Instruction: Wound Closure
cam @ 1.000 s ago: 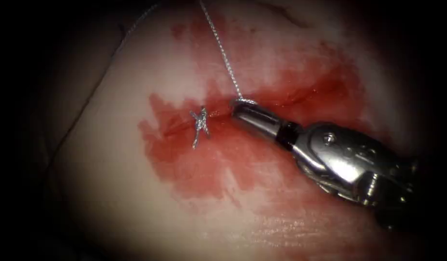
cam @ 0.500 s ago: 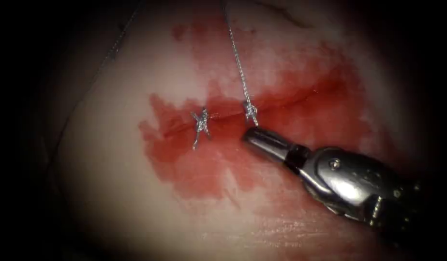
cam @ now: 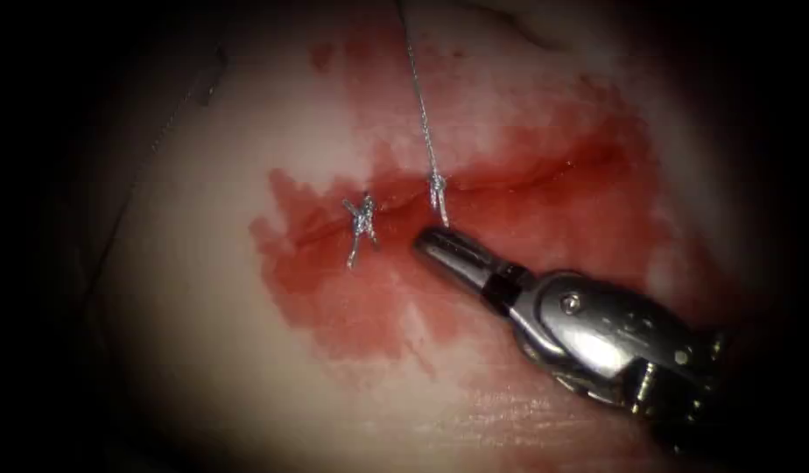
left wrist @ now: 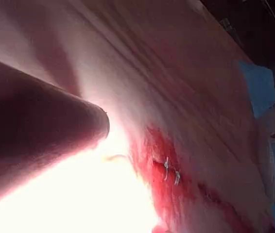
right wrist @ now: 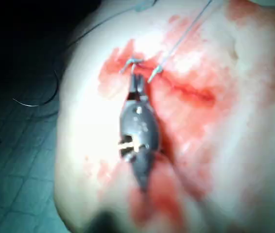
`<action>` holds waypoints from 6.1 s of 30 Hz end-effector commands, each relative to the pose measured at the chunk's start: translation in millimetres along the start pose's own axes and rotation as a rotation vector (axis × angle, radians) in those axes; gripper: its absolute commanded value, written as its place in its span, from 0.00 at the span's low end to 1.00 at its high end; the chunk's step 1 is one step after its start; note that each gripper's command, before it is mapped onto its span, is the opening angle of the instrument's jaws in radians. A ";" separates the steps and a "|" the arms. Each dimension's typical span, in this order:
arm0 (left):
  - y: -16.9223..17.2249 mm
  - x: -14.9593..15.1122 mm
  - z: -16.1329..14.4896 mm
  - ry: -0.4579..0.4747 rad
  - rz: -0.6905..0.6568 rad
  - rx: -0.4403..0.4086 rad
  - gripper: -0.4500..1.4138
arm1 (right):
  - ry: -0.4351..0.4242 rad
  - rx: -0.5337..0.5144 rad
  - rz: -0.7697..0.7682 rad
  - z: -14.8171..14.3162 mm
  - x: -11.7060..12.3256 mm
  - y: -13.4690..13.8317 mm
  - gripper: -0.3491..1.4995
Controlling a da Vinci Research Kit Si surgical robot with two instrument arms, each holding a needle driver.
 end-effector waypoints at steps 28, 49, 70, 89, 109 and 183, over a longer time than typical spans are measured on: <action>6.4 1.4 -11.3 0.118 -0.032 -0.099 0.05 | 0.017 0.051 0.034 -4.7 6.2 2.0 0.90; 15.5 0.8 -19.7 0.168 0.024 -0.190 0.05 | -0.064 0.048 0.047 6.5 8.8 6.1 0.98; 17.0 1.9 -20.6 0.172 0.059 -0.190 0.05 | -0.130 0.083 -0.016 11.4 4.0 5.6 0.98; 18.3 2.2 -20.9 0.175 0.075 -0.189 0.05 | -0.036 0.116 -0.078 8.2 6.3 7.2 0.00; 22.1 -0.2 -12.5 0.244 0.048 -0.184 0.05 | 0.090 -0.044 -0.055 -4.4 8.7 12.3 0.94; 17.2 -8.1 -17.8 0.464 -0.105 -0.323 0.63 | 0.054 0.007 -0.091 -9.6 5.2 4.8 0.94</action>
